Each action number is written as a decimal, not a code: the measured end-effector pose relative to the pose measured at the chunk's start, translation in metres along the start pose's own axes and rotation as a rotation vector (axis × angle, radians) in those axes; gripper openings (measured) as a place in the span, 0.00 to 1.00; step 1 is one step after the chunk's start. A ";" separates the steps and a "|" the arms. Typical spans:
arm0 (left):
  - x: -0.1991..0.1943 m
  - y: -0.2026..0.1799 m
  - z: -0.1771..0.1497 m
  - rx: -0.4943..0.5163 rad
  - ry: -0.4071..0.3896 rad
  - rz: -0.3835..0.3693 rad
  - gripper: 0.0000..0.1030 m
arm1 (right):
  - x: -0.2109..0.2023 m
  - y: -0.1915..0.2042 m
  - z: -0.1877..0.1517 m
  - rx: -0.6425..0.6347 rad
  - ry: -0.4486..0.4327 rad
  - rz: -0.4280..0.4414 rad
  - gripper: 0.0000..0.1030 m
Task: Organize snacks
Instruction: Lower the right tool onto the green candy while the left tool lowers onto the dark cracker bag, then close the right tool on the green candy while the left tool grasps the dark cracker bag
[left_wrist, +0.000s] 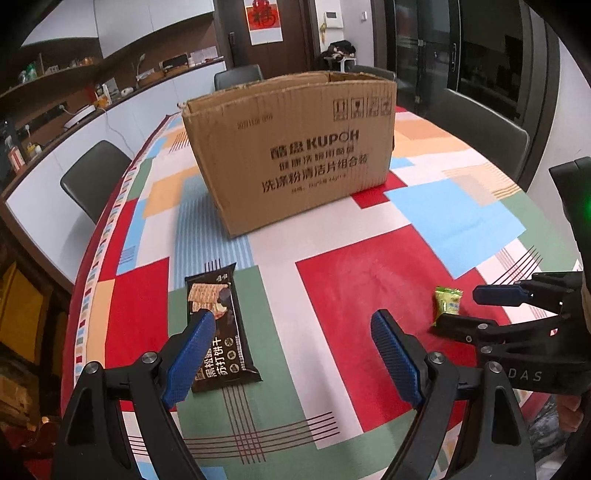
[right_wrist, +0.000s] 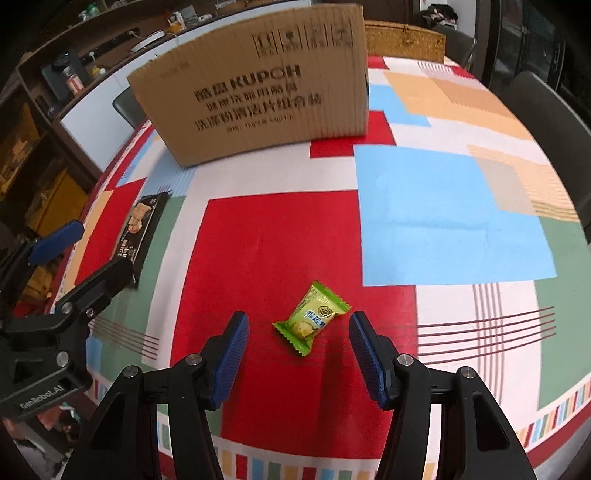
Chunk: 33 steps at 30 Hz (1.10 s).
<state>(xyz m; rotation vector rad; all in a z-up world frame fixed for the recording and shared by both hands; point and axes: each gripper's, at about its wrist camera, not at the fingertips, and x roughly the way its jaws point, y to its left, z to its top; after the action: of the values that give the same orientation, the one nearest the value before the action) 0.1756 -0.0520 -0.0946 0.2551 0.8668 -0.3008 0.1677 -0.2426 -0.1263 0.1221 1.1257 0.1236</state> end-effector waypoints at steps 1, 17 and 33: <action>0.002 0.000 -0.001 -0.003 0.006 -0.001 0.84 | 0.003 -0.001 0.000 0.005 0.011 -0.003 0.56; 0.016 0.010 -0.004 -0.042 0.040 -0.010 0.84 | 0.028 0.011 0.003 -0.070 0.038 -0.060 0.23; 0.014 0.054 -0.009 -0.125 0.029 0.040 0.84 | 0.019 0.045 0.027 -0.155 -0.019 -0.010 0.21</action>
<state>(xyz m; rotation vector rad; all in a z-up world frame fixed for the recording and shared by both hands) 0.1968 -0.0011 -0.1060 0.1607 0.9047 -0.2053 0.1987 -0.1959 -0.1241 -0.0203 1.0940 0.1996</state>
